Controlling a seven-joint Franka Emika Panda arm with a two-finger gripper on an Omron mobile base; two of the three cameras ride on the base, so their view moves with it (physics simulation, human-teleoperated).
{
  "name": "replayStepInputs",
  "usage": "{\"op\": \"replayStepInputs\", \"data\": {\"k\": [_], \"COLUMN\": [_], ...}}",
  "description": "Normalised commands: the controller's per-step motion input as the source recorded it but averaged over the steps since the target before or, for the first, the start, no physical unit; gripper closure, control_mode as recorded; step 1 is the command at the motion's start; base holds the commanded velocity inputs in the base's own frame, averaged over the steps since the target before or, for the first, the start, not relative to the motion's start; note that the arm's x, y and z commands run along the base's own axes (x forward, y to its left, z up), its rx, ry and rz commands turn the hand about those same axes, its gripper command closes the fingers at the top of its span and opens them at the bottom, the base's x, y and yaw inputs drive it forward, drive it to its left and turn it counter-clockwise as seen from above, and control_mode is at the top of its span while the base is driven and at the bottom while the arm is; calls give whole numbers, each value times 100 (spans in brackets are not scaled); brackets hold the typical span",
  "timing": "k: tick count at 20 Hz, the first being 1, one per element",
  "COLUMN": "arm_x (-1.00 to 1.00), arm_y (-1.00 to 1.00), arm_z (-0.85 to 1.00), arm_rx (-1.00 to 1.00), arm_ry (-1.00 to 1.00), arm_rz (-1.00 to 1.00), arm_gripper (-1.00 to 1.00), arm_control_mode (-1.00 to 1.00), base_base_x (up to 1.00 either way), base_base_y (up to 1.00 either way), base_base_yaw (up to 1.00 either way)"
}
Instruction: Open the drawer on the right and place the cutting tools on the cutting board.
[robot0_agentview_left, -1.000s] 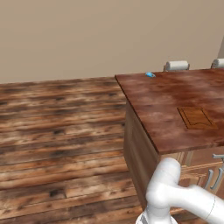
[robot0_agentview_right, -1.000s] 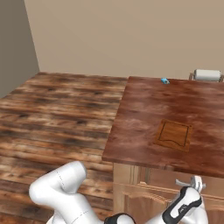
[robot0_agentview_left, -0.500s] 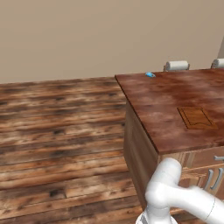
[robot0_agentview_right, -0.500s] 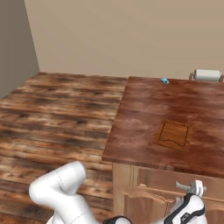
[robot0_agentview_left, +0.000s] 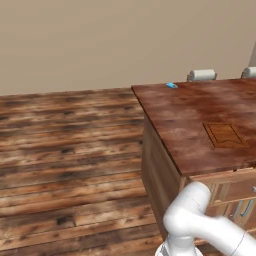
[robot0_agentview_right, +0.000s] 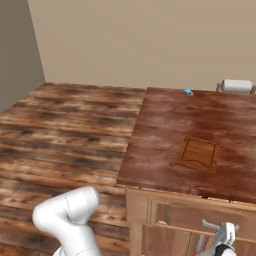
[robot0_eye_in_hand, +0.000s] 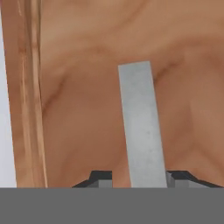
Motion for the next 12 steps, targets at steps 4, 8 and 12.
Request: {"op": "replayStepInputs", "data": {"k": [4, 8, 12], "arm_x": [-95, -100, -100], "arm_y": [-44, -50, -52], "arm_z": [6, 4, 1], "arm_rx": [-6, -9, -12], "arm_ry": [-7, -3, -1], "arm_rz": [-1, 0, 0], "arm_gripper": [100, 100, 100], "arm_control_mode": [-100, -100, -100], "base_base_x": [0, 0, 0], "base_base_y": [0, 0, 0], "base_base_yaw": [0, 0, 0]}}
